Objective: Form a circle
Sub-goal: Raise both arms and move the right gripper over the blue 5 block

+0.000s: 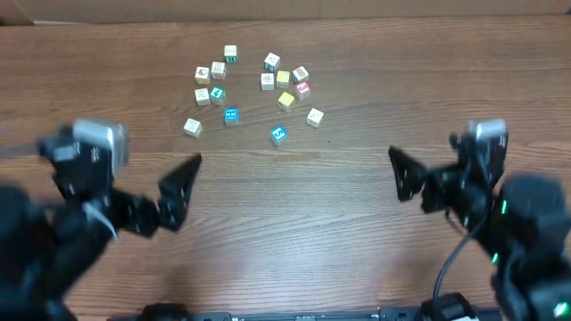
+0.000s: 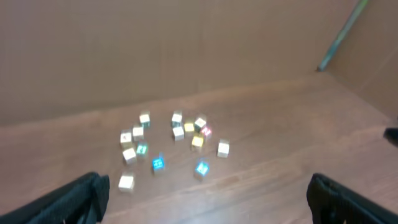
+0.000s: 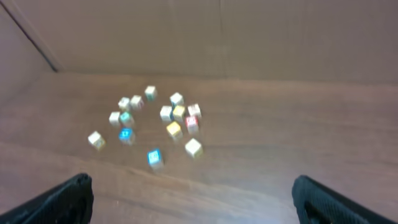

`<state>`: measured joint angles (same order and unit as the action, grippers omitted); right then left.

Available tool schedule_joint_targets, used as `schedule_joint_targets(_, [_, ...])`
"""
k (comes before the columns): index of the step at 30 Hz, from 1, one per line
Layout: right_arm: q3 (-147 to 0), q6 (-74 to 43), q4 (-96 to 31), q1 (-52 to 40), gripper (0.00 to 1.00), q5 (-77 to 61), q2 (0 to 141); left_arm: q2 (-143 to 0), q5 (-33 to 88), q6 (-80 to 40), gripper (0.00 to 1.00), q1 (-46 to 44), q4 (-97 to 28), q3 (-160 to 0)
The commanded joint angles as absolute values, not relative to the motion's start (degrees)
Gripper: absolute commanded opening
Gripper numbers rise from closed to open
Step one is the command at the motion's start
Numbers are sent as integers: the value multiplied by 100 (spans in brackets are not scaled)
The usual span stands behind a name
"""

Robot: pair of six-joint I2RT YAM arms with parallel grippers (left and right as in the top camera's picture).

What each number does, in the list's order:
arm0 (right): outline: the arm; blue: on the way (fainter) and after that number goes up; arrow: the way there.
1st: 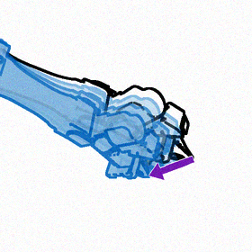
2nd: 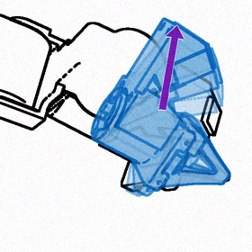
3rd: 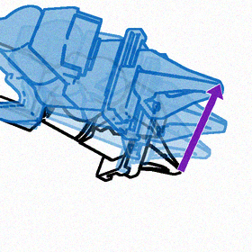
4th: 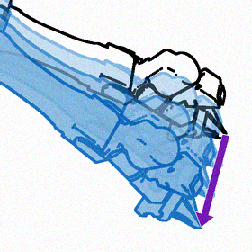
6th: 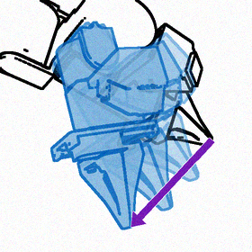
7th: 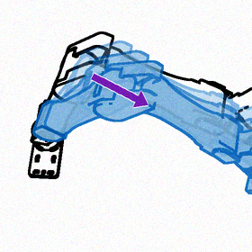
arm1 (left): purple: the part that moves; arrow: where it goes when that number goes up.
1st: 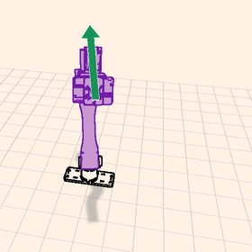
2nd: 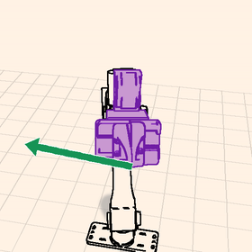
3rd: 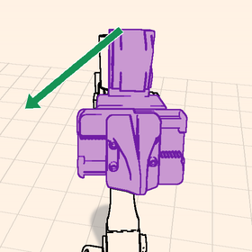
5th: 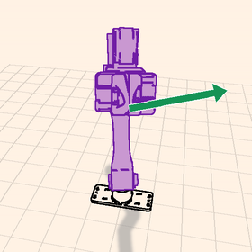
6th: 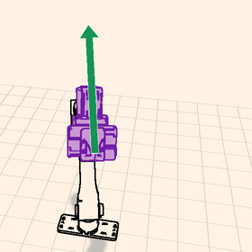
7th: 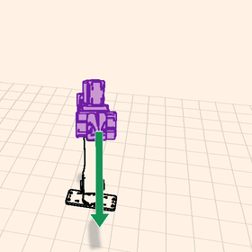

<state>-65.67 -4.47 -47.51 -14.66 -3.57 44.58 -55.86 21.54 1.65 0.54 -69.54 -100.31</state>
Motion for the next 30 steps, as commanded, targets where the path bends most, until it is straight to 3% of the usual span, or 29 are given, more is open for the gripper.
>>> schedule_joint_targets(1, [-8206,-226,-5470,-1439,100,-311,5524,-6674,1868,539,100,113,-7767,-11424])
schedule_joint_targets(8, [-11915,-104,-8521,-1439,100,-405,8300,-8388,2016,683,100,110,-9148,-13091])
schedule_joint_targets(13, [-12643,-104,-8766,-1439,100,-1406,9343,-8965,1911,685,100,110,-9504,-13087])
schedule_joint_targets(14, [-12628,-102,-8742,-1439,100,-1627,9478,-9085,1885,685,87,113,-9590,-13087])
schedule_joint_targets(15, [-12621,-102,-8742,-1439,100,-1776,9598,-9188,1879,685,34,113,-9655,-13087])
schedule_joint_targets(16, [-12617,-102,-8750,-1446,84,-1892,9717,-9303,1841,589,4,113,-9679,-13072])
schedule_joint_targets(17, [-12608,-108,-8753,-1459,56,-1951,9828,-9378,1756,377,4,113,-9679,-13026])
schedule_joint_targets(18, [-12595,-183,-8757,-1485,42,-1957,9950,-9459,1623,115,4,113,-9679,-12960])
schedule_joint_targets(19, [-12595,-252,-8779,-1522,34,-1959,10066,-9531,1503,-95,4,113,-9679,-12914])
schedule_joint_targets(22, [-12593,-296,-8816,-1741,37,-1951,10409,-9745,1111,-552,4,117,-9679,-12759])
schedule_joint_targets(23, [-12591,-296,-8809,-1826,41,-1935,10510,-9817,989,-674,11,117,-9679,-12709])
schedule_joint_targets(26, [-12575,-298,-8748,-2126,56,-1863,10822,-10003,685,-987,64,115,-9679,-12571])
schedule_joint_targets(27, [-12560,-301,-8715,-2237,61,-1782,10934,-10068,655,-1044,88,115,-9679,-12516])
schedule_joint_targets(28, [-12558,-303,-8698,-2331,66,-1699,11037,-10134,648,-1055,100,117,-9679,-12468])
schedule_joint_targets(30, [-12558,-320,-8665,-2523,71,-1507,11273,-10283,626,-1035,99,115,-9679,-12416])
